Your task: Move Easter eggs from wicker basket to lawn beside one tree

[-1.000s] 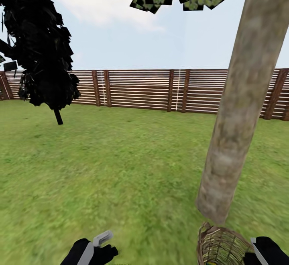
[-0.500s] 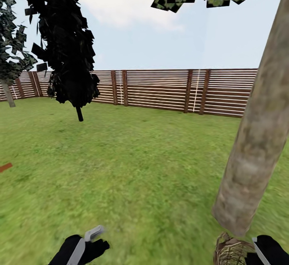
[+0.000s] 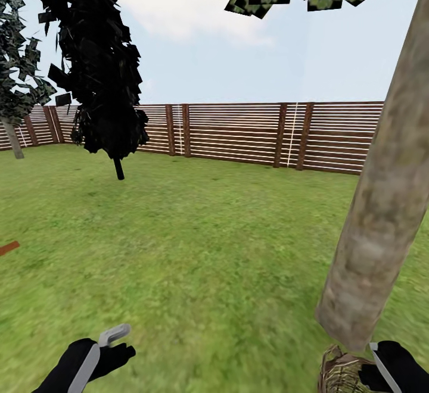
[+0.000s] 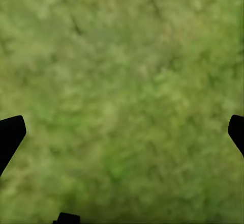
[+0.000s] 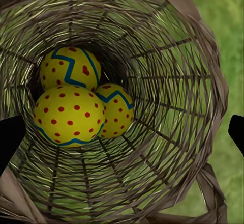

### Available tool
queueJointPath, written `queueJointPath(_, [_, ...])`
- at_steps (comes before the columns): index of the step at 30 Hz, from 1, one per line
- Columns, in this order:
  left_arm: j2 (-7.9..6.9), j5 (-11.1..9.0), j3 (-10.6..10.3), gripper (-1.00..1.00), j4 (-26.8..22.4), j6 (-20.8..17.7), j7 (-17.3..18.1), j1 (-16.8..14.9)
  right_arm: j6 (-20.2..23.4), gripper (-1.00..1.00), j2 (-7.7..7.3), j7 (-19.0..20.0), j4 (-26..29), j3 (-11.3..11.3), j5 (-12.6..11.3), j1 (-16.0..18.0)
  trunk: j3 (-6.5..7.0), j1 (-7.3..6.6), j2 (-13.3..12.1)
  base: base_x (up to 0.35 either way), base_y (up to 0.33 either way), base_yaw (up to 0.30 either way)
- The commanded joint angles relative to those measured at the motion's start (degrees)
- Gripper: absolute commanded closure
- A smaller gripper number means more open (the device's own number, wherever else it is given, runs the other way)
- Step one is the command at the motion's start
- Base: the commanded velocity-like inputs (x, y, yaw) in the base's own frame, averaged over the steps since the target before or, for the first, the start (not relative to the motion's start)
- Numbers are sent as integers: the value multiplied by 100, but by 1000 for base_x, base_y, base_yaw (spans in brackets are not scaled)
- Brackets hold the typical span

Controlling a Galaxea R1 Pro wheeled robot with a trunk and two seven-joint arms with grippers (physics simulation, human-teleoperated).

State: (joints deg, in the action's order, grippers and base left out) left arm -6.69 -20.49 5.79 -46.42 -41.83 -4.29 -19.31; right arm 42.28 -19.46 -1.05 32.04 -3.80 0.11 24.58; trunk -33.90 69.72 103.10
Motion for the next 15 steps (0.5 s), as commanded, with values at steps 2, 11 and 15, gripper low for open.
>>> queueJointPath(2, [5,-60,1,-100,-8,-27,-45,-2,26,-100,3,-10,11,-9,4,3,-6,-1,3,0,0,0])
queueJointPath(11, [25,-60,1,-100,-8,-27,-45,-2,21,-100,-4,651,-7,-6,11,1,-6,-1,3,0,0,0])
queueJointPath(15, [30,-60,-1,-100,-8,-27,-45,-2,3,-100,-13,927,-34,-14,156,-1,-6,-1,3,0,0,0])
